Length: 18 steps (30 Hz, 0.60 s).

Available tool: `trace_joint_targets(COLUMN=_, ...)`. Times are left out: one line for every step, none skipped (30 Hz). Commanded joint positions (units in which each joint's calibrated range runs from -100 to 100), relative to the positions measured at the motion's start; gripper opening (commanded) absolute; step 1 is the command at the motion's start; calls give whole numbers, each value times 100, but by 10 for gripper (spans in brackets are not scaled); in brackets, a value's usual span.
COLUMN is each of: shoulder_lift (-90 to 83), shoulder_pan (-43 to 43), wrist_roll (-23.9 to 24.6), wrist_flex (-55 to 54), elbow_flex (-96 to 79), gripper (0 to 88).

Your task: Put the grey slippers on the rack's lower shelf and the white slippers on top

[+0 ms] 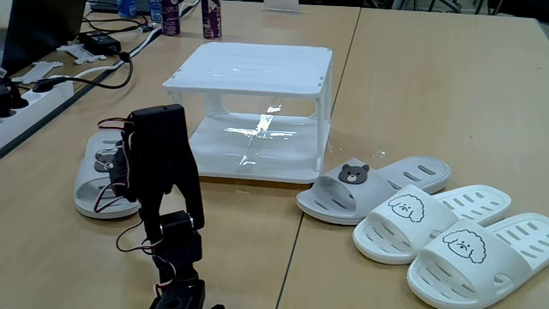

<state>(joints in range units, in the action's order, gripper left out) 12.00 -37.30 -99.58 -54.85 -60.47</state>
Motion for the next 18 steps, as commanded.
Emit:
trace_joint_targets(shoulder_lift=386, shoulder_pan=-28, wrist_roll=-42, wrist_flex=-20, elbow_flex=792, gripper=250)
trace_joint_targets(shoulder_lift=462, shoulder_pan=-36, wrist_roll=-42, wrist_flex=-20, elbow_flex=846, gripper=250)
trace_joint_targets(shoulder_lift=504, shoulder_pan=-110, wrist_roll=-42, wrist_flex=-20, elbow_flex=864, gripper=250)
trace_joint_targets(shoulder_lift=537, shoulder_pan=-159, wrist_roll=-42, wrist_flex=-28, elbow_flex=864, gripper=250)
trace_joint_targets(shoulder_lift=596, shoulder_pan=-209, wrist_roll=-42, wrist_flex=-28, elbow_flex=882, gripper=250)
trace_joint_targets(shoulder_lift=706, shoulder_pan=-283, wrist_roll=-42, wrist_flex=-37, elbow_flex=963, gripper=249)
trace_joint_targets(shoulder_lift=824, shoulder_pan=-299, wrist_roll=-42, wrist_flex=-46, elbow_flex=1072, gripper=247)
trace_joint_targets(shoulder_lift=975, shoulder_pan=-307, wrist_roll=-42, wrist_flex=-54, elbow_flex=1252, gripper=246)
trace_joint_targets(shoulder_lift=1118, shoulder_pan=-307, wrist_roll=-42, wrist_flex=-54, elbow_flex=1477, gripper=246)
trace_joint_targets(shoulder_lift=1269, shoulder_pan=-307, wrist_roll=-42, wrist_flex=-54, elbow_flex=1730, gripper=248)
trace_joint_targets(shoulder_lift=1429, shoulder_pan=-307, wrist_roll=-42, wrist_flex=-54, elbow_flex=1974, gripper=250)
trace_joint_targets(shoulder_lift=1589, shoulder_pan=-307, wrist_roll=-42, wrist_flex=-54, elbow_flex=2190, gripper=251)
trace_joint_targets(shoulder_lift=1741, shoulder_pan=-307, wrist_roll=-42, wrist_flex=-54, elbow_flex=2389, gripper=251)
trace_joint_targets(shoulder_lift=1926, shoulder_pan=-307, wrist_roll=-42, wrist_flex=-54, elbow_flex=2650, gripper=251)
trace_joint_targets(shoulder_lift=2052, shoulder_pan=-291, wrist_roll=-42, wrist_flex=-54, elbow_flex=2831, gripper=251)
trace_joint_targets(shoulder_lift=2178, shoulder_pan=-291, wrist_roll=-42, wrist_flex=-54, elbow_flex=3011, gripper=251)
trace_joint_targets(shoulder_lift=2321, shoulder_pan=-307, wrist_roll=-42, wrist_flex=-54, elbow_flex=3173, gripper=251)
trace_joint_targets(shoulder_lift=2481, shoulder_pan=-307, wrist_roll=-42, wrist_flex=-54, elbow_flex=3354, gripper=251)
